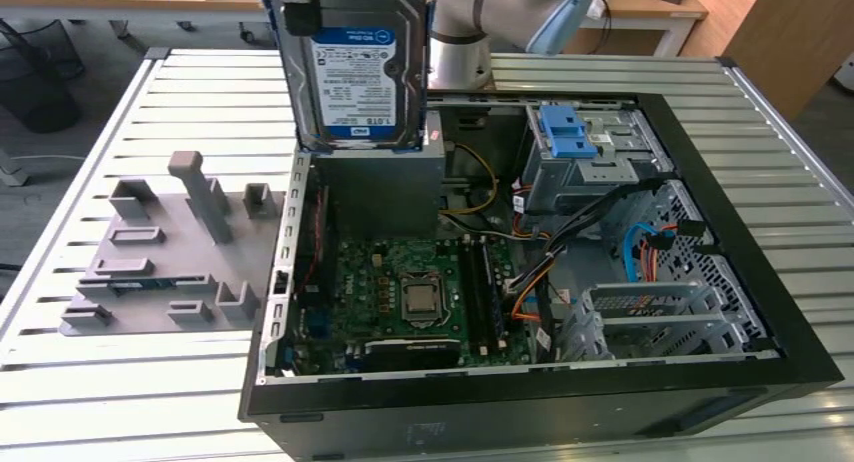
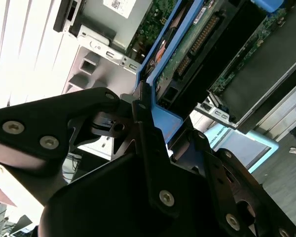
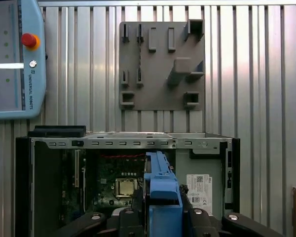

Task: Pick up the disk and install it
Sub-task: 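Pick up the disk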

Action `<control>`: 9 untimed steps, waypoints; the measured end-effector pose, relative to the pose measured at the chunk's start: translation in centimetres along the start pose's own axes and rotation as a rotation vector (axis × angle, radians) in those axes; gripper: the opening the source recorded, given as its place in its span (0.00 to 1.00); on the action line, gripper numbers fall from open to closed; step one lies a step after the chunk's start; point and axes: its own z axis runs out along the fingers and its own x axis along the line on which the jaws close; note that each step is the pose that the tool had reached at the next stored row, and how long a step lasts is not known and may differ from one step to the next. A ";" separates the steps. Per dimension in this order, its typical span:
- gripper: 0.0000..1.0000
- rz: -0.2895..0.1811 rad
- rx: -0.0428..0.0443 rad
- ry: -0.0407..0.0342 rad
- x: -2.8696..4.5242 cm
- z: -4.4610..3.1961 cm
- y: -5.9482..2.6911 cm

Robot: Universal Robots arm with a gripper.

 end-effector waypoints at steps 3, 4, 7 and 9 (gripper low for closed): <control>0.36 0.000 0.0000 0.0000 -0.03 -0.01 -1.35; 0.36 0.000 0.0000 -0.0001 -0.04 -0.01 -1.80; 0.36 0.000 0.0000 0.0000 -0.07 -0.03 -3.16; 0.36 0.000 0.0000 0.0000 -0.09 -0.02 -4.06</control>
